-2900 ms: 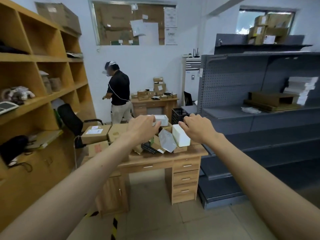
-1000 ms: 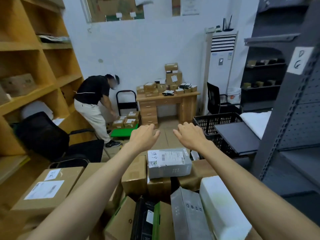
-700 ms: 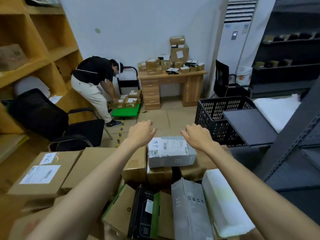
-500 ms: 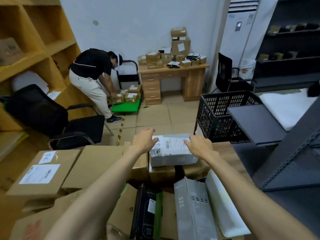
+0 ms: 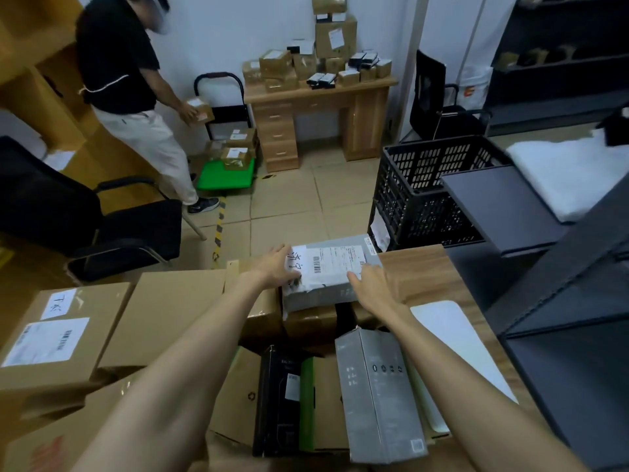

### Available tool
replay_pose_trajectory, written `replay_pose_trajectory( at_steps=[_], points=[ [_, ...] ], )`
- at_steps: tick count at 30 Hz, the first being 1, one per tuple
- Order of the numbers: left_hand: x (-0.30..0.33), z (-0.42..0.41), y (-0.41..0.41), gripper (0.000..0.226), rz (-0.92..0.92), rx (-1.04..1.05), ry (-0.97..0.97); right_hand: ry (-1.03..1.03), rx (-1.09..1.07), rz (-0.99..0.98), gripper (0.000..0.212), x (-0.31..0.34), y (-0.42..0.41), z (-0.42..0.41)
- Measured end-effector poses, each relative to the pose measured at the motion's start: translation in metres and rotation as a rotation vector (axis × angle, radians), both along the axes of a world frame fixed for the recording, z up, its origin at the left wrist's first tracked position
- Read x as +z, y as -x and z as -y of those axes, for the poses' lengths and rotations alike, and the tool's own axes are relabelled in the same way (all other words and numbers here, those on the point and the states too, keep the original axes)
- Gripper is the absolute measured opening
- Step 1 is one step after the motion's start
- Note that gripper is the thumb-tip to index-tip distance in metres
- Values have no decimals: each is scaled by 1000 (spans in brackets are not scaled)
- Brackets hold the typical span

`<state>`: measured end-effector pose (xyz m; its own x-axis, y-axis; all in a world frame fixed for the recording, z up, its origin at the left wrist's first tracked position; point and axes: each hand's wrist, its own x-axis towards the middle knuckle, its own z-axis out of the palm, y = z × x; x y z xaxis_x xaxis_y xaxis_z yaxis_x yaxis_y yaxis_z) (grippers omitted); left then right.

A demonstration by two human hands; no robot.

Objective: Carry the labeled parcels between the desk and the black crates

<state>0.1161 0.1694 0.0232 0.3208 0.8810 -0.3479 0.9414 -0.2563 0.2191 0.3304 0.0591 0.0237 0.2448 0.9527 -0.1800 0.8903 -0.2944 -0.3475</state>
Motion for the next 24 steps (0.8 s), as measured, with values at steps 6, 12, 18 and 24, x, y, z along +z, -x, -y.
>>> replay_pose_trajectory(
  at_steps=[6,12,18,24],
  points=[
    [-9,14,12,78,127,79,-35,68,-169,-168,63,-15,7,3],
    [-11,56,0,51,299,67,102,101,-205,-453,58,-35,14,-9],
    [-18,89,-6,38,396,188,96,116,-131,-518,41,-34,6,-9],
    [-13,94,-3,50,557,295,230,120,-39,-667,38,-51,-2,-5]
  ],
)
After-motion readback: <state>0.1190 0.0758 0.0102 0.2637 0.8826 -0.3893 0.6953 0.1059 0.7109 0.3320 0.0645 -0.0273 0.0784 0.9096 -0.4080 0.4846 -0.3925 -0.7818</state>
